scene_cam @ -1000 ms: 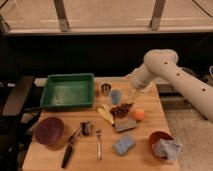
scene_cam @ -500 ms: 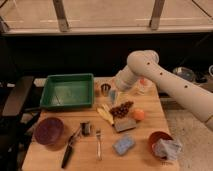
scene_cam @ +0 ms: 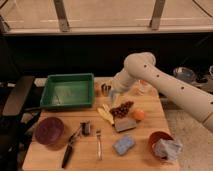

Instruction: Place banana in plastic cup

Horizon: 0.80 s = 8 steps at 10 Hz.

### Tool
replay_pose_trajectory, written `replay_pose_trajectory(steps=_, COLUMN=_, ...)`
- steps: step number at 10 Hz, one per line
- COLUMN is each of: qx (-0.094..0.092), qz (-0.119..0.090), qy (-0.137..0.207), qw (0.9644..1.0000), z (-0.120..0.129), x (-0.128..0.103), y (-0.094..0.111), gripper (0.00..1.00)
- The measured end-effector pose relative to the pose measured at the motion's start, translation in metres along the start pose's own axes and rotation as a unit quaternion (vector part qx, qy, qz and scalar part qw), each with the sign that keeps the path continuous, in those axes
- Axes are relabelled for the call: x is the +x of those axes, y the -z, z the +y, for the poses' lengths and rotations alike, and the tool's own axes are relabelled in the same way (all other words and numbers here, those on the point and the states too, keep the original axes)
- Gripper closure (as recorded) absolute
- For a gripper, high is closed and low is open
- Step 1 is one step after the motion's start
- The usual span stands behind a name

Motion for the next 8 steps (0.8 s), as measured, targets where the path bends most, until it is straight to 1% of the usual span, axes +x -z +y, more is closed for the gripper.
replay_pose_trajectory(steps=1, qx=-0.003, qz=0.002, qy=-0.002, qw=1.0000, z=0.001, x=0.000, y=-0.013, gripper=0.25)
replay_pose_trajectory(steps=2, qx=-0.007, qz=0.008, qy=-0.008, qw=0.9999, z=0.003, x=0.000, y=-0.033, gripper=0.25)
replay_pose_trajectory(steps=5, qx=-0.013, qz=0.028, qy=-0.036, qw=0.9989, z=0.007, x=0.008, y=-0.077, gripper=0.25)
replay_pose_trajectory(steps=7, qx=-0.027, qz=0.031, qy=-0.063, qw=0.9972, z=0.010, x=0.018, y=-0.106, gripper=0.25)
replay_pose_trajectory(steps=8, qx=-0.039, qz=0.031, qy=-0.080, qw=0.9955, z=0.012, x=0.025, y=-0.124, gripper=0.25)
